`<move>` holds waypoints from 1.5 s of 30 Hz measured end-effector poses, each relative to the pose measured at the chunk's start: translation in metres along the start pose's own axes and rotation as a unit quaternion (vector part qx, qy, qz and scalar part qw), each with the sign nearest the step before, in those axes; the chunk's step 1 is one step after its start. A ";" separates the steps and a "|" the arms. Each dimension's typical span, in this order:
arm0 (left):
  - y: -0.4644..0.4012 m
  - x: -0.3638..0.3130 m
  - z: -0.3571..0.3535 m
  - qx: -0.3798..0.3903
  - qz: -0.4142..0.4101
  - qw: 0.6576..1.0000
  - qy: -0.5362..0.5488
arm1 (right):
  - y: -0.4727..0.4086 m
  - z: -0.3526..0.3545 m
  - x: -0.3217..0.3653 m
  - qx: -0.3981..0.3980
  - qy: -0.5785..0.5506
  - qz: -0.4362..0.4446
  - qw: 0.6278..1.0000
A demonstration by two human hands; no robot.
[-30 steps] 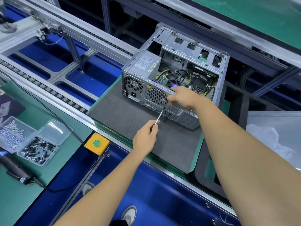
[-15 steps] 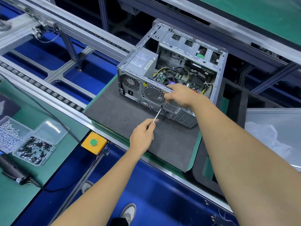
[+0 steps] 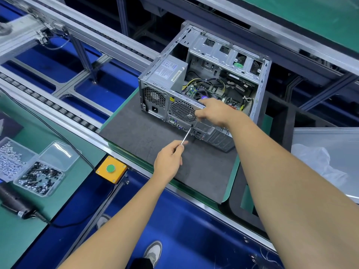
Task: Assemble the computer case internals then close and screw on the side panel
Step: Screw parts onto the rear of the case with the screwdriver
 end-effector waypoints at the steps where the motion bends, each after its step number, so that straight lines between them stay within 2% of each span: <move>1: 0.000 0.000 -0.001 0.000 0.000 1.000 0.001 | 0.000 0.000 0.000 -0.001 0.002 0.001 1.000; 18: -0.002 0.005 -0.001 -0.005 -0.012 1.000 0.027 | 0.000 -0.002 0.000 -0.005 -0.026 -0.015 1.000; 33: -0.004 0.005 -0.001 0.014 -0.017 1.000 0.020 | -0.001 0.000 0.000 -0.008 0.012 0.001 1.000; 34: -0.002 0.004 -0.002 0.023 -0.008 0.999 0.044 | 0.000 0.000 0.001 -0.008 0.017 0.004 1.000; 36: 0.001 0.004 -0.006 0.056 0.050 0.983 0.165 | 0.000 0.000 0.000 -0.012 0.018 0.003 1.000; 39: 0.004 0.001 -0.009 0.117 0.135 0.922 0.344 | -0.002 0.000 0.000 -0.011 0.015 0.000 1.000; 41: 0.006 -0.002 -0.010 0.132 0.159 0.896 0.393 | -0.002 0.000 -0.001 -0.017 0.004 -0.005 1.000; 43: 0.007 -0.007 -0.008 0.120 0.155 0.914 0.356 | -0.002 0.000 -0.001 -0.023 -0.003 -0.009 1.000; 45: 0.007 -0.014 -0.003 0.089 0.115 0.960 0.239 | -0.002 -0.002 -0.001 -0.023 -0.003 -0.010 1.000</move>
Point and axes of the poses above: each hand's wrist, its own y-axis away from the middle knuckle, its own z-axis out of the back of the hand, x = y × z, the point moved 3 cm from there along -y, towards the middle knuckle, and after that the axes turned 4 degrees about y, right-handed, at the moved point
